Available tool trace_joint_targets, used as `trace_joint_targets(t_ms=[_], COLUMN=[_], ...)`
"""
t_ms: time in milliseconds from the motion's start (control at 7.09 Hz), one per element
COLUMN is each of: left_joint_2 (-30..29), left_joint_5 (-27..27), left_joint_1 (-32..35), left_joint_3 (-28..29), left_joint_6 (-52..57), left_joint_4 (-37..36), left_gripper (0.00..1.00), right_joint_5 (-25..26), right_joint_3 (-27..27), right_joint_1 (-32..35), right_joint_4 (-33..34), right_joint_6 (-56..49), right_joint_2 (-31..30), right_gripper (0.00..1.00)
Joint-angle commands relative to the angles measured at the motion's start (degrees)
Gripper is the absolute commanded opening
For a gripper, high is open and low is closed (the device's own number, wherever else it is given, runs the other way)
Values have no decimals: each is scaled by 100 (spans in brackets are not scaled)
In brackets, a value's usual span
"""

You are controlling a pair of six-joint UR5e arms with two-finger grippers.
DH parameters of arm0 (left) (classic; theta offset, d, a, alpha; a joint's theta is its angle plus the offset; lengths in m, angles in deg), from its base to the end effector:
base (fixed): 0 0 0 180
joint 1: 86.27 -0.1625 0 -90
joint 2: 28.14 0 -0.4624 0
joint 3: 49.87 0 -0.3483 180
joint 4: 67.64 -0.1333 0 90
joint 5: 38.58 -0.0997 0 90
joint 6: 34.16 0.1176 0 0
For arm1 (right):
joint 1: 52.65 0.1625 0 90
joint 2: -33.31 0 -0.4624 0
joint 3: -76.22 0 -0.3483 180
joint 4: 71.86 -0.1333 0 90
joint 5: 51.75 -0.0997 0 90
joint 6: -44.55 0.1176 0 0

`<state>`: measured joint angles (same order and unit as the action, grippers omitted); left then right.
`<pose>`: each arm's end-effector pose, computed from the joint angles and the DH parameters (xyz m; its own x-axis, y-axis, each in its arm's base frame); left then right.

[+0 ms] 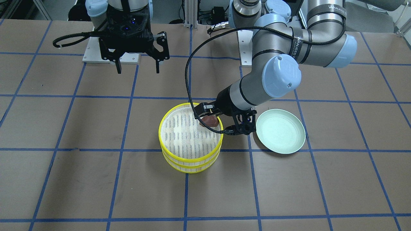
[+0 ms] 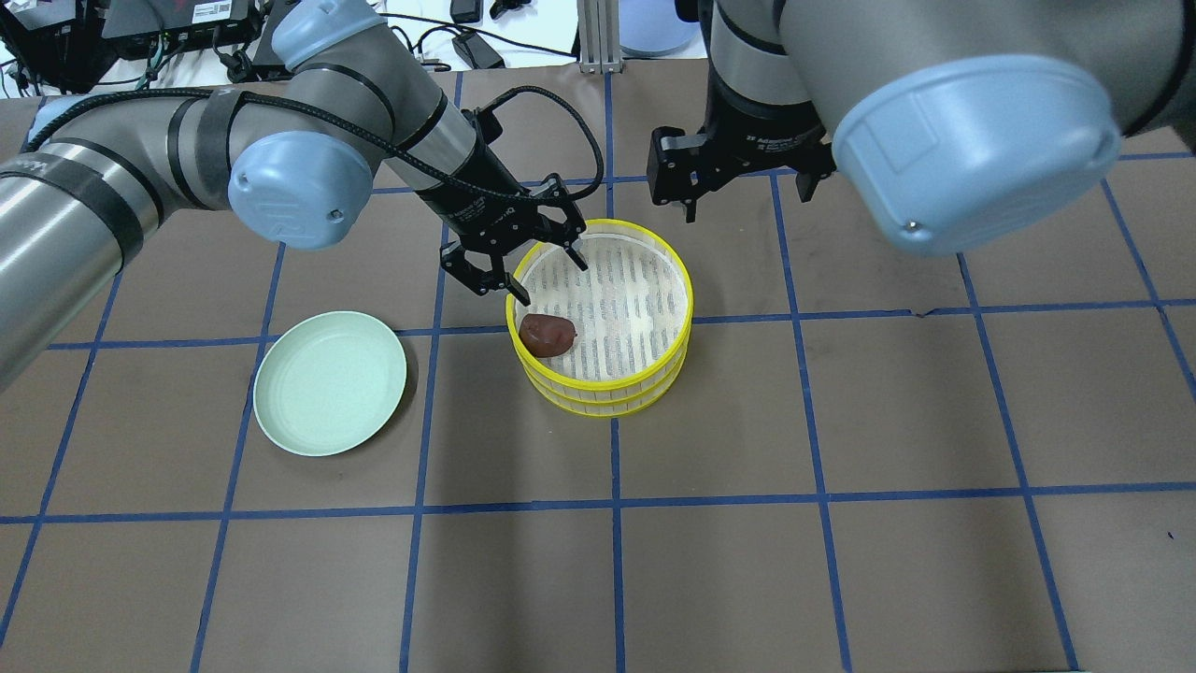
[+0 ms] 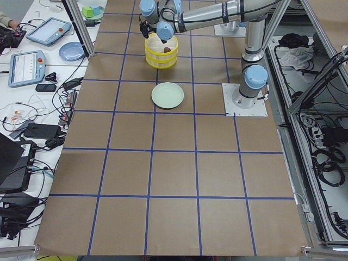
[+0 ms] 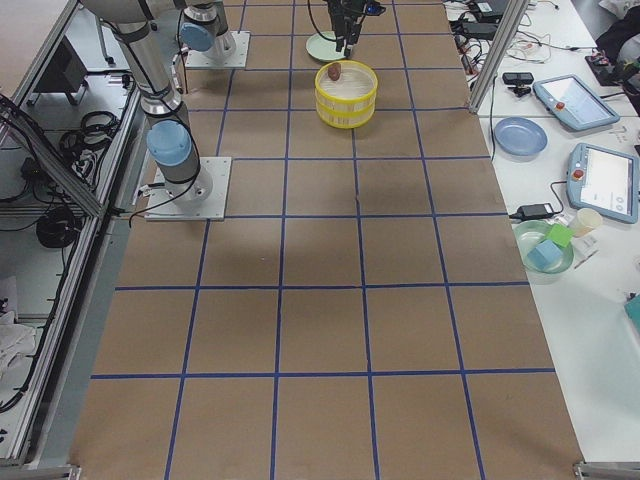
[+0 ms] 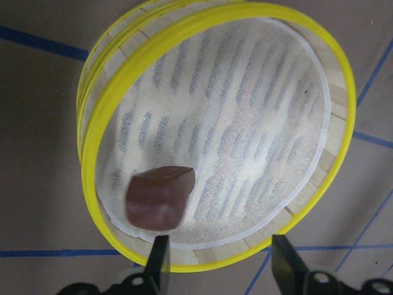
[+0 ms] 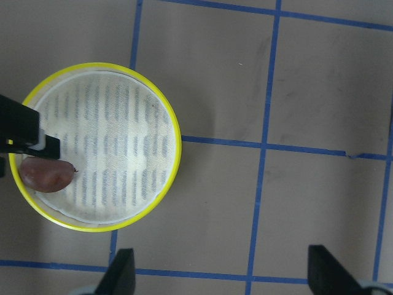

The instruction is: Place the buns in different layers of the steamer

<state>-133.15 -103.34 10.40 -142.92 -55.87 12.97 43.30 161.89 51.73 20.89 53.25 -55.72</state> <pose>-0.2442 -0.5085 0.3810 -0.8841 -0.3249 0.3359 -0.2284 0.9275 0.2960 0.2351 -0.4220 0.5394 -0.9935 -0.0899 0.0704 -0.0978 0.9881 -0.1185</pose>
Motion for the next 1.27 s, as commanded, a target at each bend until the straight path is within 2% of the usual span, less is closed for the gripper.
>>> trace_joint_targets(t_ms=[0,141,423,564,705,1128], left_joint_2=[286,409,874,1146,1392,1755], left_joint_5=[-1686,-2072,-2696,-2760,-3126,-2973], left_joint_1=[-87,-270,-622,-702,-729,-756], left_joint_3=[295,523,718,736,737,719], left_joint_6=[1038,1682,2152,2180,2198,2312], left_joint_4=[86,357,840,1200,1221,1308], left_gripper=[99,100,100,100,100,100], right_joint_5=[-109,-127,-459,-435,-400,-382], right_joint_3=[-51,-42,-33,-33,-25,-7], right_joint_1=[-853,-1144,-1217,-1217,-1217,-1209], right_joint_4=[-424,-503,-486,-504,-521,-591], right_joint_6=[-515,-666,-668,-659,-659,-659], right_joint_2=[-123,-158,-185,-194,-194,-229], right_gripper=[100,100,100,100,100,100])
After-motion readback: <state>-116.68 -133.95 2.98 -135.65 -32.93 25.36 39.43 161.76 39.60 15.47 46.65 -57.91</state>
